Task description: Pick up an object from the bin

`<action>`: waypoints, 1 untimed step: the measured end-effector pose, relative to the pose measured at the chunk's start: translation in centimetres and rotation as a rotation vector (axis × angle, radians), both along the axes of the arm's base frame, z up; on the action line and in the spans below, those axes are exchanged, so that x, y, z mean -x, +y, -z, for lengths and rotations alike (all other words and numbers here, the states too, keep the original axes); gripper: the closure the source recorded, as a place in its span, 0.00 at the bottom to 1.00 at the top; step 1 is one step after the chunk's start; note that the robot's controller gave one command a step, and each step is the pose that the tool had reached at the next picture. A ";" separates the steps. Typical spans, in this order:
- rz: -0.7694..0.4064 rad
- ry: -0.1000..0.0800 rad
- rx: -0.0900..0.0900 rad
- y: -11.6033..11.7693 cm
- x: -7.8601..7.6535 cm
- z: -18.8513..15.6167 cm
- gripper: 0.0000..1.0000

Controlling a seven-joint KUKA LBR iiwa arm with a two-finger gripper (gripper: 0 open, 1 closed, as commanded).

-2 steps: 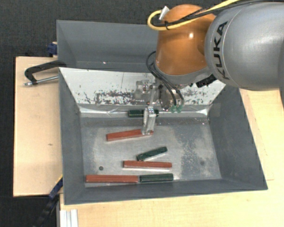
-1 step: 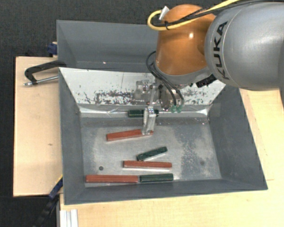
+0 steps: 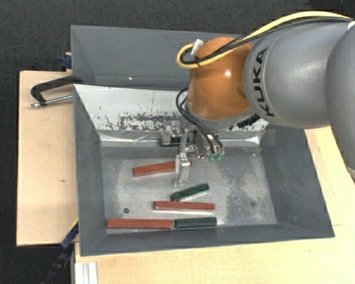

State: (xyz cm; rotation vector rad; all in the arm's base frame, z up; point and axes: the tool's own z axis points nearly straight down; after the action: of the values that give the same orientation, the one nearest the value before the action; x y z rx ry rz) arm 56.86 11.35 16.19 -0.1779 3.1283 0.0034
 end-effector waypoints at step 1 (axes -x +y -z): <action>0.002 0.003 0.000 -0.2 0.8 6.1 0.00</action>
Offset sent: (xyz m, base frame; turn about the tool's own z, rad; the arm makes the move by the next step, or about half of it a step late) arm 0.0061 0.0089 -0.0919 0.0607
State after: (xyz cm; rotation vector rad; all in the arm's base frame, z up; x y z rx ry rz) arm 56.08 11.18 10.13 -0.1750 3.1318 0.0036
